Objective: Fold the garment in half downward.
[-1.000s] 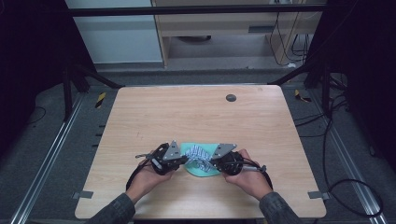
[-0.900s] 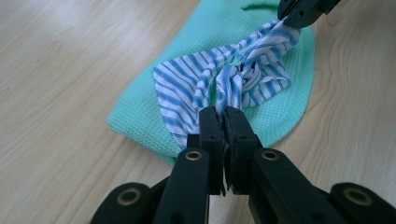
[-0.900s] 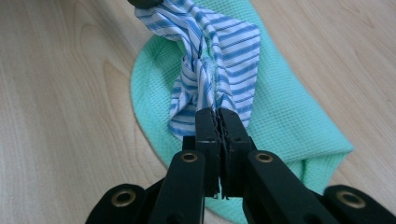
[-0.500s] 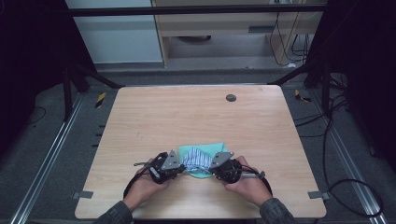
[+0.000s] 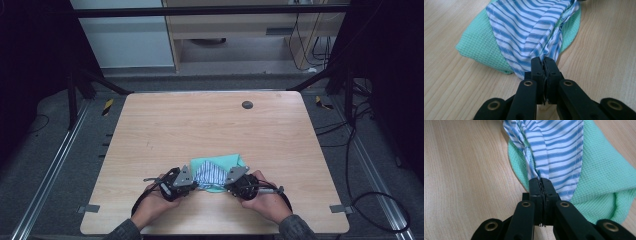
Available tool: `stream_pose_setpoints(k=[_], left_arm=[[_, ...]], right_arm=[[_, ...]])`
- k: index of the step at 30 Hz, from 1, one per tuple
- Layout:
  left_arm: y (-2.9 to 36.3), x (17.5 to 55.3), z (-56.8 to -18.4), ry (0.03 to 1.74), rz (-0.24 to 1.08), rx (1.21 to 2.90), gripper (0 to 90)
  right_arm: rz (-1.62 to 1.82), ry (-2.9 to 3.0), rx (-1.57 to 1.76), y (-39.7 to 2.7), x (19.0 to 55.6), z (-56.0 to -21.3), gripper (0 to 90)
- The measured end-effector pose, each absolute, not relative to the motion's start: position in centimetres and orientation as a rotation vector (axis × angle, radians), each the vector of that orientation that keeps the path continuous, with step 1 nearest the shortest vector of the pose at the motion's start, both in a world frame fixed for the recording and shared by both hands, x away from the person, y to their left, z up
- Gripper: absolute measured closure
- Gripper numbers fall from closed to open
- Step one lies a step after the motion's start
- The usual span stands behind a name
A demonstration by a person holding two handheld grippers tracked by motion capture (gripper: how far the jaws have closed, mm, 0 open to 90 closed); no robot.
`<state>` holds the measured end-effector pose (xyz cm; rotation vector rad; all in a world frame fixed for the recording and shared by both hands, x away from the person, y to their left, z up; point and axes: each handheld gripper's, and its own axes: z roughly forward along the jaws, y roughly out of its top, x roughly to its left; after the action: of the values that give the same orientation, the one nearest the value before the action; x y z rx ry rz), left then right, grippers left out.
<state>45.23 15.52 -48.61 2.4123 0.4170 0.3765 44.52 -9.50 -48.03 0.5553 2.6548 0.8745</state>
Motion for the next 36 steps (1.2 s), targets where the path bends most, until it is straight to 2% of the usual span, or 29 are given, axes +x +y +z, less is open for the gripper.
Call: stream_pose_setpoints(k=[13,16,17,18,19,21,22,23,24,27,33,36], left_arm=[[15.9,44.7,-48.9,0.448,0.353,2.372,87.5],[16.1,44.5,-48.9,0.463,0.359,2.359,85.6],[16.1,44.5,-48.9,0.463,0.359,2.359,82.1],[16.4,44.2,-48.8,0.498,0.364,2.328,74.8],[16.5,44.0,-48.7,0.53,0.365,2.302,67.3],[17.2,43.7,-48.4,0.555,0.351,2.272,61.1],[17.5,43.5,-48.3,0.575,0.347,2.259,55.8],[17.5,43.5,-48.3,0.575,0.347,2.259,49.6],[18.1,43.4,-47.9,0.612,0.352,2.243,44.7],[19.1,43.5,-47.6,0.672,0.363,2.227,33.7],[20.6,44.8,-47.4,0.771,0.384,2.213,18.1],[21.5,45.8,-47.6,0.824,0.401,2.205,14.9]], right_arm=[[0.9,2.648,0.56,-9.7,44.3,-48.1,87.8],[0.913,2.651,0.552,-9.8,44.1,-48.1,84.2],[0.913,2.651,0.552,-9.8,44.1,-48.1,84.2],[0.921,2.638,0.57,-9.9,43.9,-47.9,74.9],[0.928,2.633,0.581,-10.0,43.8,-47.8,69.7],[0.943,2.619,0.609,-10.3,43.6,-47.6,59.9],[0.951,2.606,0.631,-10.6,43.5,-47.5,55.4],[0.951,2.606,0.631,-10.6,43.5,-47.5,55.4],[0.967,2.579,0.68,-11.4,43.2,-47.4,47.4],[0.968,2.527,0.737,-12.5,43.0,-47.5,37.0],[0.946,2.453,0.866,-14.9,43.2,-48.0,21.5],[0.948,2.414,0.926,-15.9,43.7,-48.2,16.9]])
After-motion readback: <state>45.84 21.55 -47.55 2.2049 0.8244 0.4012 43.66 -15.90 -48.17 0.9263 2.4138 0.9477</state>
